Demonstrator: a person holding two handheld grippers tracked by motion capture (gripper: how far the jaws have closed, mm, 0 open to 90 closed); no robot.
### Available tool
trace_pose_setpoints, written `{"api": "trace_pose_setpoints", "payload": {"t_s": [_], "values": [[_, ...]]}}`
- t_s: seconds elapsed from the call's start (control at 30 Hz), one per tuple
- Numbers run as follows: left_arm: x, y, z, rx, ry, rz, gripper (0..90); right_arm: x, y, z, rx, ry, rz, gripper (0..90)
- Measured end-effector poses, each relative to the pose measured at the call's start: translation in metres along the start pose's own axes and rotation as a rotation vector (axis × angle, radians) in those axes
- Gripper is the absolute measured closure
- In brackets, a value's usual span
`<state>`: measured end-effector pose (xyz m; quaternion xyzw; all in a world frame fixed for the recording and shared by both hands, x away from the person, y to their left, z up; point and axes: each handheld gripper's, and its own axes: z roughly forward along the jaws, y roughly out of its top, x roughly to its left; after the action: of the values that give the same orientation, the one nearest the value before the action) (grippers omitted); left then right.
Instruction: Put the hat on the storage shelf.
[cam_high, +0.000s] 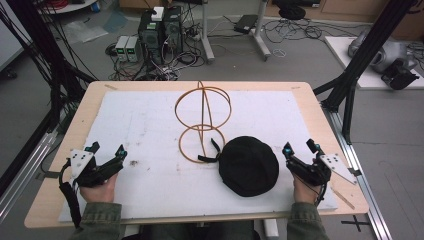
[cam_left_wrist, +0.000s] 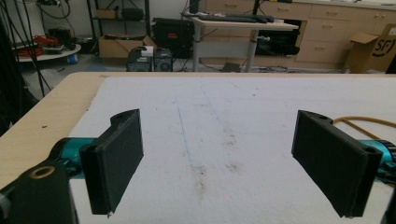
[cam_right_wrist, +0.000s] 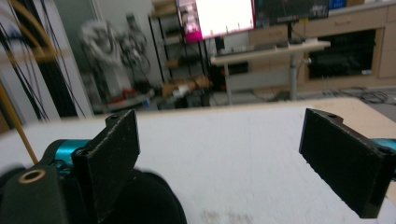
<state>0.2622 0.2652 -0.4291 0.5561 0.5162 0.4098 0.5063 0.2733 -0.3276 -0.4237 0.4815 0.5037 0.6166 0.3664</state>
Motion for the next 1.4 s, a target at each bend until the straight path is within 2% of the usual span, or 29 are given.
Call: {"api": "trace_pose_setpoints", "payload": {"t_s": [0.07, 0.1, 0.3, 0.53, 0.6, 0.7, 0.8, 1.23, 1.3, 1.33, 1.37, 1.4], "values": [[0.001, 0.000, 0.000, -0.003, 0.003, -0.002, 16.9, -0.004, 0.003, -0.005, -0.047, -0.005, 0.030, 11.3], [0.001, 0.000, 0.000, -0.003, 0.006, 0.000, 16.9, -0.005, 0.004, -0.007, -0.050, -0.016, 0.025, 11.3], [0.002, 0.000, 0.000, -0.004, 0.003, -0.007, 17.0, -0.008, 0.003, -0.008, -0.021, -0.050, 0.007, 11.4], [0.002, 0.000, 0.001, 0.000, 0.000, -0.011, 17.4, -0.007, 0.001, -0.006, 0.009, -0.045, -0.009, 11.4], [0.003, 0.000, 0.001, 0.007, -0.012, -0.019, 18.3, -0.007, 0.001, -0.005, 0.017, -0.041, -0.003, 11.3], [0.003, 0.000, 0.001, 0.006, -0.015, -0.022, 18.8, -0.008, 0.001, -0.004, 0.033, -0.020, 0.018, 11.3], [0.004, -0.001, 0.001, 0.003, -0.013, -0.026, 18.8, -0.006, 0.002, -0.004, 0.031, -0.006, 0.011, 11.3], [0.005, -0.002, 0.002, 0.014, -0.007, -0.021, 18.5, 0.011, 0.008, 0.003, 0.093, 0.105, -0.062, 11.3], [0.005, -0.002, 0.002, 0.015, -0.010, -0.026, 18.5, 0.013, 0.008, 0.003, 0.103, 0.114, -0.061, 11.3], [0.005, -0.003, 0.001, 0.015, -0.007, -0.026, 18.5, 0.017, 0.008, 0.002, 0.115, 0.139, -0.072, 11.3], [0.005, -0.003, 0.001, 0.015, -0.007, -0.026, 18.5, 0.017, 0.008, 0.002, 0.115, 0.139, -0.072, 11.3], [0.005, -0.003, 0.002, 0.014, -0.009, -0.028, 18.5, 0.021, 0.009, 0.001, 0.128, 0.161, -0.097, 11.3]]}}
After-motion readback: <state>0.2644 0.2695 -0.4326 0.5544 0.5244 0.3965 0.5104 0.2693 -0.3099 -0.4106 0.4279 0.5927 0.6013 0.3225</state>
